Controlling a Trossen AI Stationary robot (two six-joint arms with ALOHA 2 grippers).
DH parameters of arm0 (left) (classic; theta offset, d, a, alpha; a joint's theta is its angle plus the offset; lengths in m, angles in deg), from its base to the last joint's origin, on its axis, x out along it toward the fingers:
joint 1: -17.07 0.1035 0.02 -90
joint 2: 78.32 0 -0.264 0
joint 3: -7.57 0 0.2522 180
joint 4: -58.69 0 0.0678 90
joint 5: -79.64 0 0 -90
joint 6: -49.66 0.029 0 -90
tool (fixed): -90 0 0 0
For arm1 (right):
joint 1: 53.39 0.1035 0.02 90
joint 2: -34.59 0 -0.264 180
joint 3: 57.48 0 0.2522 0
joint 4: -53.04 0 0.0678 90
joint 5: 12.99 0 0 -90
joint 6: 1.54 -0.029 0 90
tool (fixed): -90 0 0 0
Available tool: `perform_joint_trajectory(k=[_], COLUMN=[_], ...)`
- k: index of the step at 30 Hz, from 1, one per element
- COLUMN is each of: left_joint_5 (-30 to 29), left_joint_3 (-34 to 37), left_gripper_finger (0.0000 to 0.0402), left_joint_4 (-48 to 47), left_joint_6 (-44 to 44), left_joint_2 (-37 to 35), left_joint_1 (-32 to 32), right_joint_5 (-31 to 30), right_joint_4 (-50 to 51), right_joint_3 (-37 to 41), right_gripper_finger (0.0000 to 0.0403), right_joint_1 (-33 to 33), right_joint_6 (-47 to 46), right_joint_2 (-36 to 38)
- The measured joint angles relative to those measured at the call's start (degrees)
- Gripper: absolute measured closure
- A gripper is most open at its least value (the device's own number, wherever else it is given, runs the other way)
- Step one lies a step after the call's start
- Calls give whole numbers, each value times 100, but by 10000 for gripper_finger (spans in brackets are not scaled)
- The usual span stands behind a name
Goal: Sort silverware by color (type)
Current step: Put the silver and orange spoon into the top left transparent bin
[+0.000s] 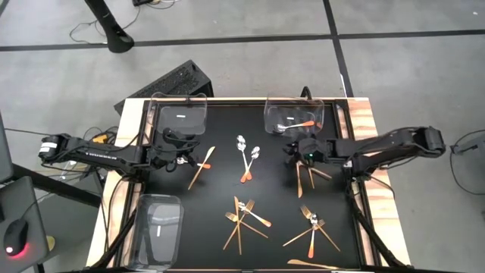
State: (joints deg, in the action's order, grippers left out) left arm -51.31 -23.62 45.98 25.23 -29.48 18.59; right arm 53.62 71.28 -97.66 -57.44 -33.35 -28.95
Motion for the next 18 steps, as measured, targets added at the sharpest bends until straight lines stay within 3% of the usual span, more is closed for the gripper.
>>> perform_joint_trajectory(k=[5, 12, 18], left_joint_5=[-15, -90, 73], left_joint_3=[6, 6, 9], left_gripper_finger=[294, 294, 294], left_joint_4=[0, -72, -490], left_joint_6=[6, 78, 455], left_joint_2=[0, 0, 0], left_joint_1=[-45, -39, -39], right_joint_5=[119, 90, 90], right_joint_4=[-44, -775, -1321], right_joint_3=[352, 361, 359], right_gripper_finger=[249, 249, 249], right_joint_1=[0, -18, -100], right_joint_6=[-711, -710, 369], right_joint_2=[88, 49, 49])
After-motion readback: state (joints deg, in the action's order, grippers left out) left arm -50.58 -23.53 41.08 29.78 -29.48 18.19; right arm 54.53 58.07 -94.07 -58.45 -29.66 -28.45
